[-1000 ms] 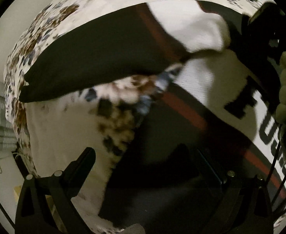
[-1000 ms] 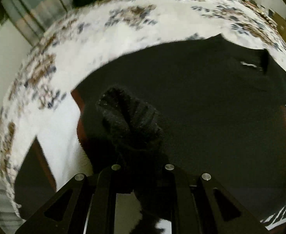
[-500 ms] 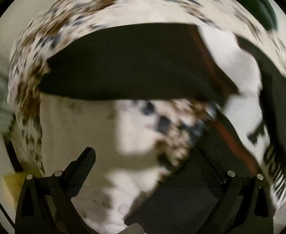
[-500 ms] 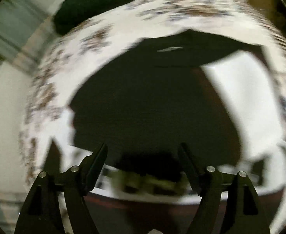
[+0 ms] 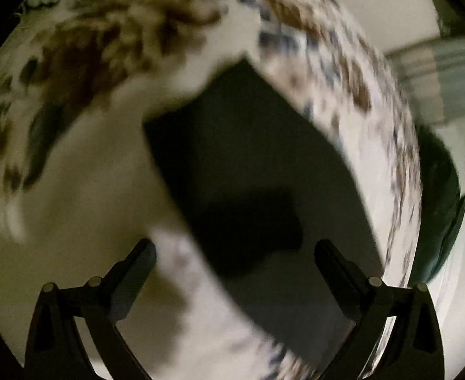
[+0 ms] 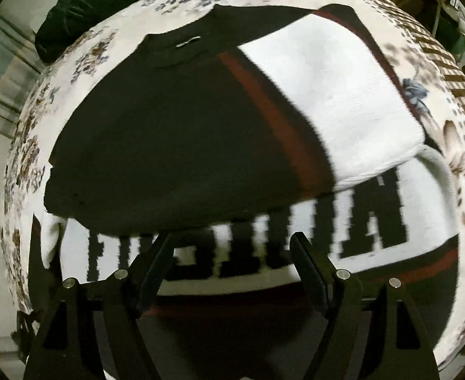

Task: Fold small clothes

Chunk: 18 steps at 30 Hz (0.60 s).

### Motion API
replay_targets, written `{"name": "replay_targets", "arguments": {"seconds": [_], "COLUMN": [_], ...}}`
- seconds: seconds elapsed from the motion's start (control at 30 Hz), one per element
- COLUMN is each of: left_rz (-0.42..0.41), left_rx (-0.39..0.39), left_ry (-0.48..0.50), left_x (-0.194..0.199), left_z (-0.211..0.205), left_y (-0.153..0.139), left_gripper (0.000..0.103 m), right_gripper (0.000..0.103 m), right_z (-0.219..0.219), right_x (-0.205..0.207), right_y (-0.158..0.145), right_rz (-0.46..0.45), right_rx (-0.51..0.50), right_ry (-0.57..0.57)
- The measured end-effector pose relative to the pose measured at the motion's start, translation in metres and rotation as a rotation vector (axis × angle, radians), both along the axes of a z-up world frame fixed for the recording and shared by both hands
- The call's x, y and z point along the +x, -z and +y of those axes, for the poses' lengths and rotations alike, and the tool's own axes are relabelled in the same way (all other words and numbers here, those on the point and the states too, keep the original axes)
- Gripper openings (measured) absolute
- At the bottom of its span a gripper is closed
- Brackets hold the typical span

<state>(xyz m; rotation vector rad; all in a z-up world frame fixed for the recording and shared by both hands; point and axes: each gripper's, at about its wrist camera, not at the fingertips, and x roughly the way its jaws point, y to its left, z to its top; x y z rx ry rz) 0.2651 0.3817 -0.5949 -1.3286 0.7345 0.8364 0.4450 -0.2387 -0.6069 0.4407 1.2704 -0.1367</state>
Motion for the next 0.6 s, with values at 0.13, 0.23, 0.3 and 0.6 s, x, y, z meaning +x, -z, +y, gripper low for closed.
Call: {"name": "replay_targets", "arguments": {"seconds": [0.13,0.23,0.3,0.6], "left_rz": [-0.007,0.006,0.004,-0.169], "left_rx": [0.141,0.199,0.257,0.621], "left_ry": [-0.024,0.025,0.046,0.224], "left_x": [0.010,0.026,0.034,0.080], "left_z": [0.019,0.027,0.030,-0.004], "left_y": [-0.008,-0.012,-0.028,-0.193], "left_gripper": [0.065,0.013,0.012,0.011], "right_gripper": [0.078,0.078,0.078,0.078], "right_z": [0.020,0.028,0.028,-0.006], "right_x": [0.004,0.003,0.003,-0.013], "right_y": [0.000,0.001,-0.001,-0.013], "right_rz": [-0.008,-0.007,-0.001,-0.004], "right_rx": [-0.021,-0.069,-0.101,-0.098], "right_ry": [-0.018,-0.040,-0.050,-0.001]}}
